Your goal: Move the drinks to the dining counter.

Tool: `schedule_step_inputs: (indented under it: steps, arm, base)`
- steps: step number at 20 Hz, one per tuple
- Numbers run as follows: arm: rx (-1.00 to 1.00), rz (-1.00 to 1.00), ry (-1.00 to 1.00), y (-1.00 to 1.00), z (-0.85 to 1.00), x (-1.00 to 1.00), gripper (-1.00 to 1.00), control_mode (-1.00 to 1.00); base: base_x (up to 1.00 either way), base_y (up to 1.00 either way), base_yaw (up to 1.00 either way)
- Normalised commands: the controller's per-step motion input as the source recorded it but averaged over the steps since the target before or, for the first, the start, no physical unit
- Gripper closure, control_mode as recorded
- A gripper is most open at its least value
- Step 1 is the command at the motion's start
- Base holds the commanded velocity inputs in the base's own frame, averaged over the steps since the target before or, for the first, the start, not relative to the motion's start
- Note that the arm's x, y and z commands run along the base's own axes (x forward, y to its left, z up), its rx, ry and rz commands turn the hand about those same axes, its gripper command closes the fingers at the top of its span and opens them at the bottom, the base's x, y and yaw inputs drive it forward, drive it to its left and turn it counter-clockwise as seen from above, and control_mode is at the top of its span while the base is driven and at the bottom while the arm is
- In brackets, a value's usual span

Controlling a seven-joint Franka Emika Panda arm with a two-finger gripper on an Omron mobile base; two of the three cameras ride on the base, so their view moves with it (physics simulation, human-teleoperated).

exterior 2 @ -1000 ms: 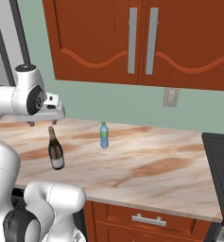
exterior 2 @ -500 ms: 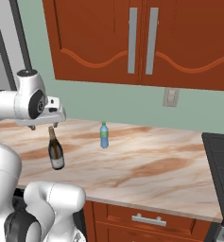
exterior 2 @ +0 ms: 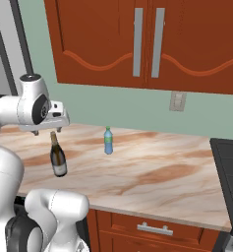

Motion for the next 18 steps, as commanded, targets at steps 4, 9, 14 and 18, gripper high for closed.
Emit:
schedule_step_inputs:
  steps: [4, 9, 14, 18]
  arm:
    - [0.01, 0.0, 0.0, 0.1, -0.14, 0.13, -1.0, -1.0]
    - [0.01, 0.0, -0.03, 0.07, -0.14, 0.0, -1.0, -1.0]
    - [0.0, 0.0, -0.05, 0.02, -0.05, 0.0, -1.0, -1.0]
    - [0.0, 0.0, -0.05, 0.0, 0.0, 0.0, -1.0, -1.0]
  base:
    - [0.0, 0.0, 0.0]
    - [0.0, 0.0, 0.0]
    - [0.0, 0.0, 0.0]
    - [0.0, 0.0, 0.0]
